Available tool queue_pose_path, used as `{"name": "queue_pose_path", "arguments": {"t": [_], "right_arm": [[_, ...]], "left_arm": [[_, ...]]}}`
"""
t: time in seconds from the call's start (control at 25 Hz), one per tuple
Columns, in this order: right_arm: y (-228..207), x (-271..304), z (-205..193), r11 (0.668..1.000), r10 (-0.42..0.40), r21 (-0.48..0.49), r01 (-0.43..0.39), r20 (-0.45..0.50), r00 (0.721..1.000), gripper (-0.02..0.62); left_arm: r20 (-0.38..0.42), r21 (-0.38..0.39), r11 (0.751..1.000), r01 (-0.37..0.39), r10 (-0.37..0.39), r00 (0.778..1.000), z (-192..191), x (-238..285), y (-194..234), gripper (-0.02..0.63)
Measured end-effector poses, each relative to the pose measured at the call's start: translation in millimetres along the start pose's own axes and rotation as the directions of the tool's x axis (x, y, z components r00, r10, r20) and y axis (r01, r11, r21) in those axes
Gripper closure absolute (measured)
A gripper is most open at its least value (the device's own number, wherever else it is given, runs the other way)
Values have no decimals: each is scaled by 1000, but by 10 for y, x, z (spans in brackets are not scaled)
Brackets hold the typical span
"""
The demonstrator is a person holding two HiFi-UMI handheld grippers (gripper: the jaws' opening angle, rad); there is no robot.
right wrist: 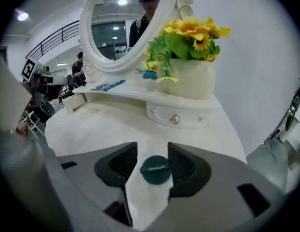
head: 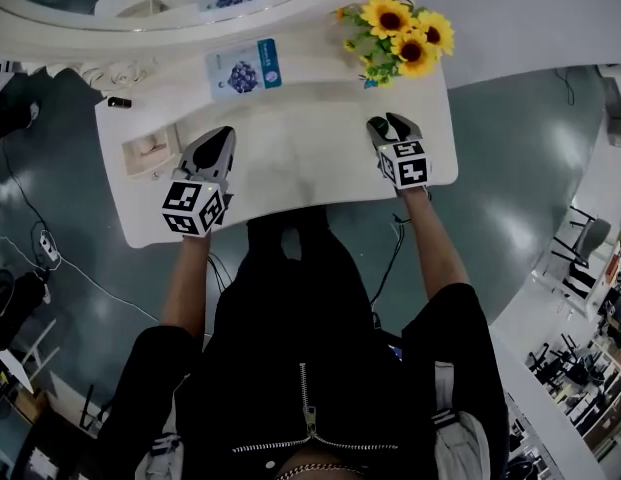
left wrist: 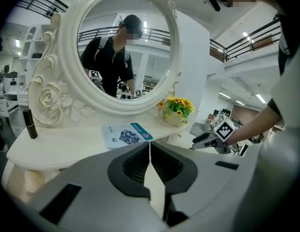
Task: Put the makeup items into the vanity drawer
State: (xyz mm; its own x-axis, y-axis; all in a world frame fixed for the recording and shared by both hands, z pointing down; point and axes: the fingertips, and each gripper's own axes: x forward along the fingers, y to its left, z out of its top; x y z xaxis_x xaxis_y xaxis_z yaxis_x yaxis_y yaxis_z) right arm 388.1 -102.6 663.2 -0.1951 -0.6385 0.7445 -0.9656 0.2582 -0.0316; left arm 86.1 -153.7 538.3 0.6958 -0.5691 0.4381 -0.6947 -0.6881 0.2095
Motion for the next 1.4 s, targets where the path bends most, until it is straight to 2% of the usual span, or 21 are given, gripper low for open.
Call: {"name": "queue_pose_path", "arguments": {"t": [0.32, 0.52, 0.72, 0.8, 0.84, 0.92, 1.16, 1.4], "right_arm": [[-120, 161, -346, 998, 15, -57, -22, -121, 993, 370], [-104, 225, -429, 998, 27, -60, -37, -146, 989, 358], [-38, 217, -421, 996, 39, -68, -49, -143, 989, 405], [-48, 183, -403, 997, 23, -64, -32, -130, 991, 461], [-66, 163, -387, 998, 12, -58, -19, -119, 993, 513], [-90, 125, -359, 999, 2, -38, -5, -97, 995, 561], [-20, 11, -276, 1000, 12, -28, -14, -53, 999, 563], [95, -253, 117, 999, 5, -41, -2, 71, 997, 565]], "left_arm": [[-10, -17, 999, -30, 30, 999, -58, -28, 49, 580], [-16, -26, 999, -35, 35, 999, -82, -18, 24, 580], [-18, -28, 999, -36, 35, 999, -96, -34, 5, 580], [-17, -28, 999, -35, 35, 999, -98, -40, -7, 580], [-16, -28, 999, -35, 34, 999, -101, -43, -9, 580], [-16, -27, 999, -36, 35, 999, -113, -55, -9, 580], [-3, -20, 999, -36, 36, 999, -94, -129, -24, 580], [37, -5, 999, -50, 50, 998, 11, -273, 42, 580]]}}
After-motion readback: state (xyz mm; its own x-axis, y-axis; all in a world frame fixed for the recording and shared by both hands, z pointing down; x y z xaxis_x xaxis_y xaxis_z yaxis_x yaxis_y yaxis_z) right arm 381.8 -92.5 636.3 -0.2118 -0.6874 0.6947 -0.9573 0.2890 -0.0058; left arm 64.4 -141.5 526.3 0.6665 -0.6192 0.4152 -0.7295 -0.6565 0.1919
